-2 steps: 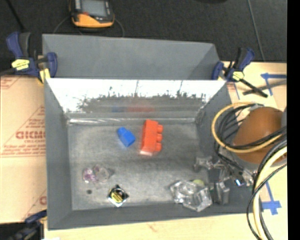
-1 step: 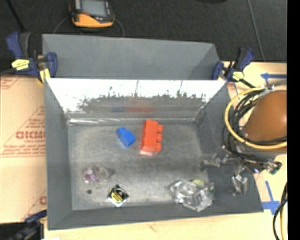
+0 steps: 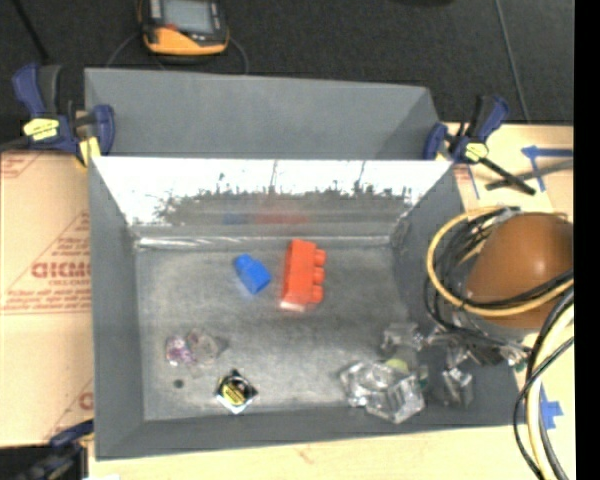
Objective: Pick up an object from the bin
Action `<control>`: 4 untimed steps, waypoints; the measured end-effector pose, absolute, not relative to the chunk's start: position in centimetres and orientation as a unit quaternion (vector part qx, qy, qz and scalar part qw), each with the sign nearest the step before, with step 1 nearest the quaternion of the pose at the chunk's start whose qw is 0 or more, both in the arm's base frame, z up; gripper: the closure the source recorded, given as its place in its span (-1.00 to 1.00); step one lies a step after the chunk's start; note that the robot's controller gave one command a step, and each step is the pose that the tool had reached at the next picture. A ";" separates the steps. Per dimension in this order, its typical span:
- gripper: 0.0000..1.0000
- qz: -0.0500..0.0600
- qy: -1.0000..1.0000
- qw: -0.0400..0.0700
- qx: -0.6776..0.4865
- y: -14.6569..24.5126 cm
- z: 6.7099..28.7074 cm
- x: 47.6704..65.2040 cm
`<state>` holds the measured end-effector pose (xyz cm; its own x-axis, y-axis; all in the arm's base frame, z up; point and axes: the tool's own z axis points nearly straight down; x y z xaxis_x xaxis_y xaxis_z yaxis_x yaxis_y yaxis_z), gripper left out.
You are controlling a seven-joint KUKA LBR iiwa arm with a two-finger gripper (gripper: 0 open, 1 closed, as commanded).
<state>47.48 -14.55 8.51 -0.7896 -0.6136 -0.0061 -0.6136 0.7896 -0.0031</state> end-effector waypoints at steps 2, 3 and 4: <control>-1.00 -0.001 0.934 0.002 -0.358 -14.9 9.8 49.1; -1.00 0.000 0.915 0.003 -0.404 -12.9 7.0 55.6; -1.00 0.000 0.884 0.002 -0.468 -11.9 7.1 48.8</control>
Offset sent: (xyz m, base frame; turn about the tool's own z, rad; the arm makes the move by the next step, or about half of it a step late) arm 0.0017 0.0016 -0.0151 -0.0264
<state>48.84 -11.87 7.08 -0.5623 -0.8269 -0.0030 -0.8269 0.5623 -0.0012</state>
